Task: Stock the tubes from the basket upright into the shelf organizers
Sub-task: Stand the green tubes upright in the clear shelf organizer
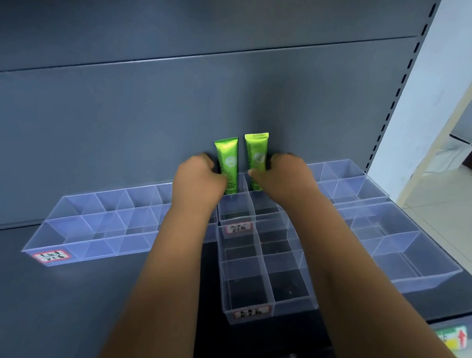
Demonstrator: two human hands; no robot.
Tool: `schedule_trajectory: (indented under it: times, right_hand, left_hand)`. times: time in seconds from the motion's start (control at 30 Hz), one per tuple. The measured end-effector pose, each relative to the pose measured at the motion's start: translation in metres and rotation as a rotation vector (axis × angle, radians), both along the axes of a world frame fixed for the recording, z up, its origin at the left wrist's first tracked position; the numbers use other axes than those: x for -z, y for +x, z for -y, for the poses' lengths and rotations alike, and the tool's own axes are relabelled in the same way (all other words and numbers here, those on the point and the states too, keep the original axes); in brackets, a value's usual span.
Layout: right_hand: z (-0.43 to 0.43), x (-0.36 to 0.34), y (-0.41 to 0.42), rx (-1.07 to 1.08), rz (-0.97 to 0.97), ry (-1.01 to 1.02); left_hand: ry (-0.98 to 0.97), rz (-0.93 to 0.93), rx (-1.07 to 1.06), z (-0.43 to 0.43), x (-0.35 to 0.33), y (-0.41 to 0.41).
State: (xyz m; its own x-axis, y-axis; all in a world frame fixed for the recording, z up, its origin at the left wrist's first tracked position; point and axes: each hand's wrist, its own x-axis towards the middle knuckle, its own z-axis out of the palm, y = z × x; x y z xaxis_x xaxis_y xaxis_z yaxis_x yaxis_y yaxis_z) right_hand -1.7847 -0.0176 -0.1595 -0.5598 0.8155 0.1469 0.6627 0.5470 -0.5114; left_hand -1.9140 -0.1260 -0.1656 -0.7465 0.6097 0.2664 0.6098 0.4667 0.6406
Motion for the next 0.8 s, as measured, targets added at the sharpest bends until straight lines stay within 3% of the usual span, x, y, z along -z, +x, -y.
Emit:
schedule_trajectory:
  times: [0.17, 0.37, 0.47, 0.8]
  right_hand:
    - [0.045, -0.018, 0.014, -0.008, 0.007, 0.138]
    - [0.125, -0.041, 0.011, -0.148, -0.15, 0.344]
    - [0.171, -0.043, -0.005, -0.313, -0.224, 0.322]
    - [0.289, -0.019, -0.078, -0.725, -0.203, 0.161]
  left_hand:
    - [0.02, -0.074, -0.057, 0.037, -0.014, 0.016]
    - [0.135, -0.153, -0.182, 0.115, -0.028, 0.028]
    - [0.074, -0.222, -0.268, 0.17, -0.026, 0.029]
    - [-0.223, -0.264, -0.509, 0.306, -0.025, -0.031]
